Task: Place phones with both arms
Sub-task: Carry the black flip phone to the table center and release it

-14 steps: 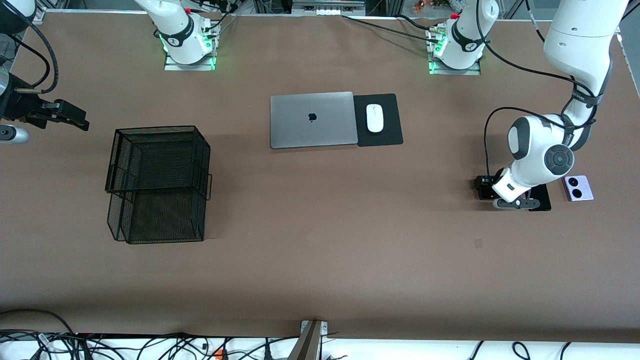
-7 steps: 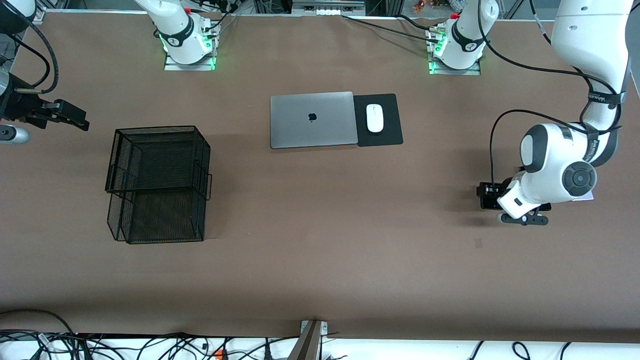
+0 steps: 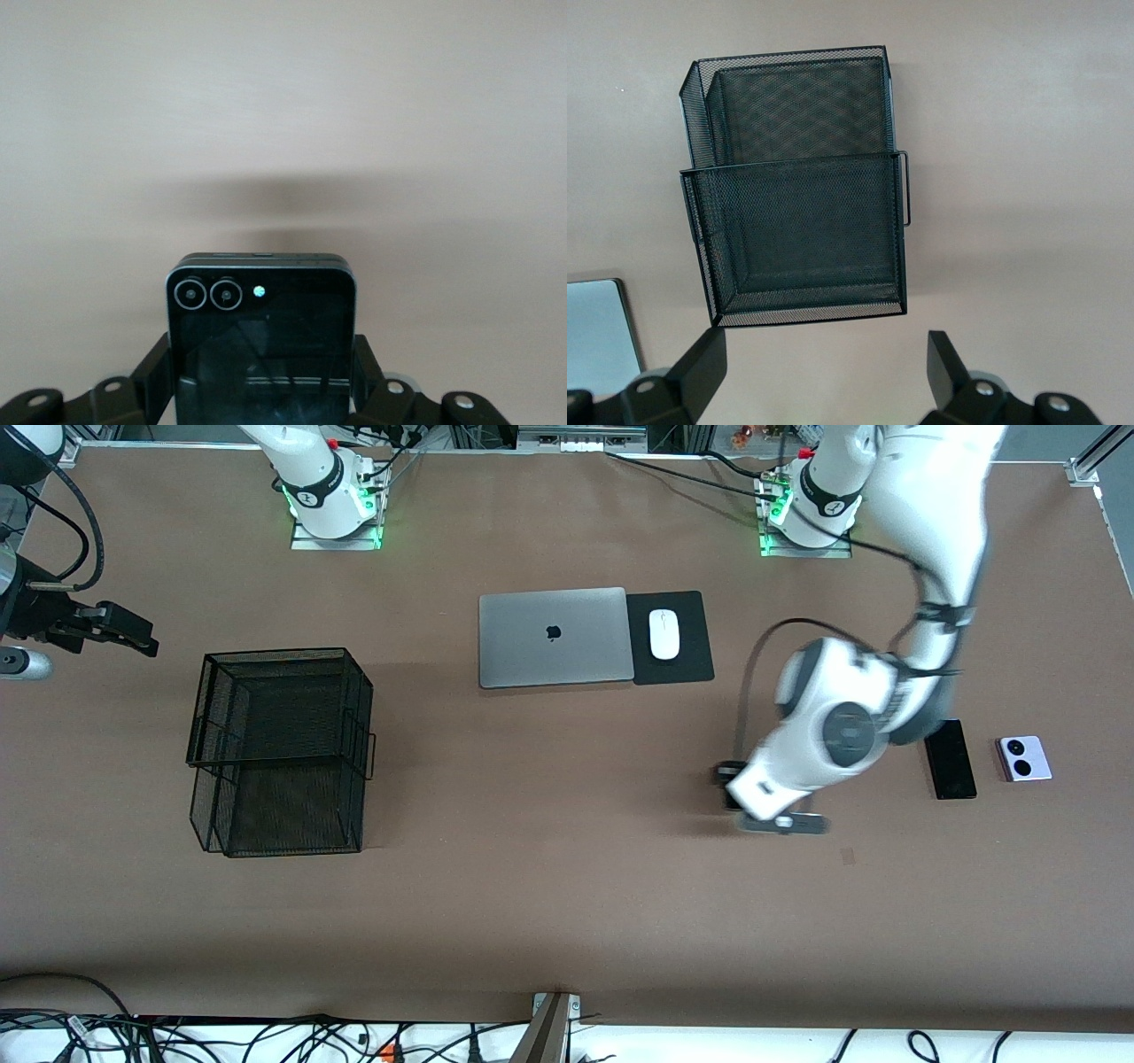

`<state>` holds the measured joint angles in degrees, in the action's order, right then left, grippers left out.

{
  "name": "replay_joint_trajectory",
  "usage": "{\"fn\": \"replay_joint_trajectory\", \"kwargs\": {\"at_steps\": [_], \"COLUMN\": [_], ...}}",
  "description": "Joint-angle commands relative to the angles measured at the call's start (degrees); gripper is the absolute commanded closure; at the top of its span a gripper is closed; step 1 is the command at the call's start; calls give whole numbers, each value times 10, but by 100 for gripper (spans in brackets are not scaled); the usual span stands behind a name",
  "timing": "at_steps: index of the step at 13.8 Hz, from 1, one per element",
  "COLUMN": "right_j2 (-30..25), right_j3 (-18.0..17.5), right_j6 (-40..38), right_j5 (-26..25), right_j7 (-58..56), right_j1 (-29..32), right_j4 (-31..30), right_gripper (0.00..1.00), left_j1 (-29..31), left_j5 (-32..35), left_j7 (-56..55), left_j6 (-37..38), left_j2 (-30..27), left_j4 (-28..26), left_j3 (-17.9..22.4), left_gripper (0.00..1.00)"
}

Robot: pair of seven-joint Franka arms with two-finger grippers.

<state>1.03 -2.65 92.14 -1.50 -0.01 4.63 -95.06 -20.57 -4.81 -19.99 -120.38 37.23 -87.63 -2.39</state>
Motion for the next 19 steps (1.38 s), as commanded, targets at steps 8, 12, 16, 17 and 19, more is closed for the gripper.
{"fn": "replay_joint_trajectory", "kwargs": {"at_steps": [8,12,16,17,19], "right_j2": [0,10,17,20,26], "right_j3": [-8,-8,-8,-8,-8], "right_j6": [2,12,26,33,40], "right_j5": [11,11,10,10,10], "right_j7": [-3,-2,-2,-2,4], "right_j1": [6,-11,-29,-34,-44], "right_j4": [3,3,1,1,1], "right_gripper": [0,0,0,0,0], "left_j1": [-137,-141,-131,-120,-70], "left_j5": [-23,-23,-24,-20,-18], "left_j7": [-152,-152,-153,-150,-132], "left_j6": [-97,-93,-21,22,124], "left_j2": [159,152,101,77,29], "left_j4": [127,124,123,123,123], "left_j3": [9,9,15,25,29], "left_gripper": [48,0,0,0,0]}}
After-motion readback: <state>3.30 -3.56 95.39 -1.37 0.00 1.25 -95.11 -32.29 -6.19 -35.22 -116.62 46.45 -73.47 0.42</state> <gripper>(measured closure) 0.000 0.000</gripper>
